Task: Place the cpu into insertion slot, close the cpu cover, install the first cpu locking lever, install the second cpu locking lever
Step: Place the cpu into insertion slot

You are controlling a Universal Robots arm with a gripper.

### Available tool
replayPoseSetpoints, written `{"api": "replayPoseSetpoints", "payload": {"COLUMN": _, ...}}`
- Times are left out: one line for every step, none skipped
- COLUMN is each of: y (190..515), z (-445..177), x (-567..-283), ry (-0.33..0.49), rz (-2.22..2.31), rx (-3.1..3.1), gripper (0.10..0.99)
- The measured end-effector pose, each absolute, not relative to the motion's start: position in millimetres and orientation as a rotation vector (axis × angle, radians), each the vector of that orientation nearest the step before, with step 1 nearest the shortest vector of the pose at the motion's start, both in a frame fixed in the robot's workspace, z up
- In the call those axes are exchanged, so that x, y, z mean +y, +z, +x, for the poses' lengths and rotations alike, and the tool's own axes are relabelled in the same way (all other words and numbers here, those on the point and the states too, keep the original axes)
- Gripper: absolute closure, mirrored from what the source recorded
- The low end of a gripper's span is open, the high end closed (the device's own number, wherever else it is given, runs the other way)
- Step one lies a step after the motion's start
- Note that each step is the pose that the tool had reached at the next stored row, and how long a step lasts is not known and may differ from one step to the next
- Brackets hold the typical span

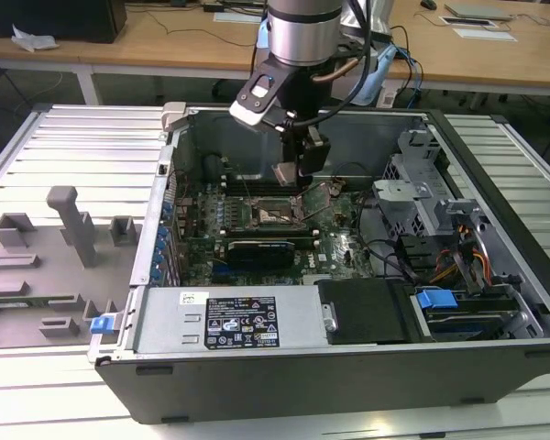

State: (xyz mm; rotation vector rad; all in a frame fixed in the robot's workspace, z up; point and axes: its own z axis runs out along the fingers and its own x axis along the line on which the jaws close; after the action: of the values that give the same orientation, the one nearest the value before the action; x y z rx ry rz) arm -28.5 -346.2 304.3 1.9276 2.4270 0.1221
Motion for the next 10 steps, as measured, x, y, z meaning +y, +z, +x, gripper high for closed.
{"api": "replayPoseSetpoints", "payload": {"y": 304.0, "z": -28.5, "x": -346.2, "ry": 0.121, "rz": 1.961, "rx": 2.398, "gripper": 0.545}}
{"api": "replayPoseSetpoints", "payload": {"y": 303.8, "z": -28.5, "x": -346.2, "ry": 0.12, "rz": 1.99, "rx": 2.373, "gripper": 0.545}}
{"api": "replayPoseSetpoints", "payload": {"y": 303.5, "z": -28.5, "x": -346.3, "ry": 0.119, "rz": 2.019, "rx": 2.348, "gripper": 0.545}}
{"api": "replayPoseSetpoints", "payload": {"y": 303.1, "z": -28.5, "x": -346.2, "ry": 0.118, "rz": 2.051, "rx": 2.318, "gripper": 0.545}}
{"api": "replayPoseSetpoints", "payload": {"y": 302.5, "z": -28.5, "x": -346.2, "ry": 0.117, "rz": 2.084, "rx": 2.287, "gripper": 0.545}}
{"api": "replayPoseSetpoints", "payload": {"y": 301.4, "z": -28.5, "x": -346.2, "ry": 0.116, "rz": 2.114, "rx": 2.258, "gripper": 0.545}}
{"api": "replayPoseSetpoints", "payload": {"y": 300.3, "z": -28.5, "x": -346.2, "ry": 0.116, "rz": 2.131, "rx": 2.241, "gripper": 0.545}}
{"api": "replayPoseSetpoints", "payload": {"y": 298.9, "z": -28.5, "x": -346.2, "ry": 0.115, "rz": 2.15, "rx": 2.222, "gripper": 0.545}}
{"api": "replayPoseSetpoints", "payload": {"y": 298.8, "z": -28.5, "x": -346.3, "ry": 0.115, "rz": 2.15, "rx": 2.222, "gripper": 0.545}}
{"api": "replayPoseSetpoints", "payload": {"y": 298.8, "z": -28.5, "x": -346.3, "ry": 0.115, "rz": 2.151, "rx": 2.221, "gripper": 0.545}}
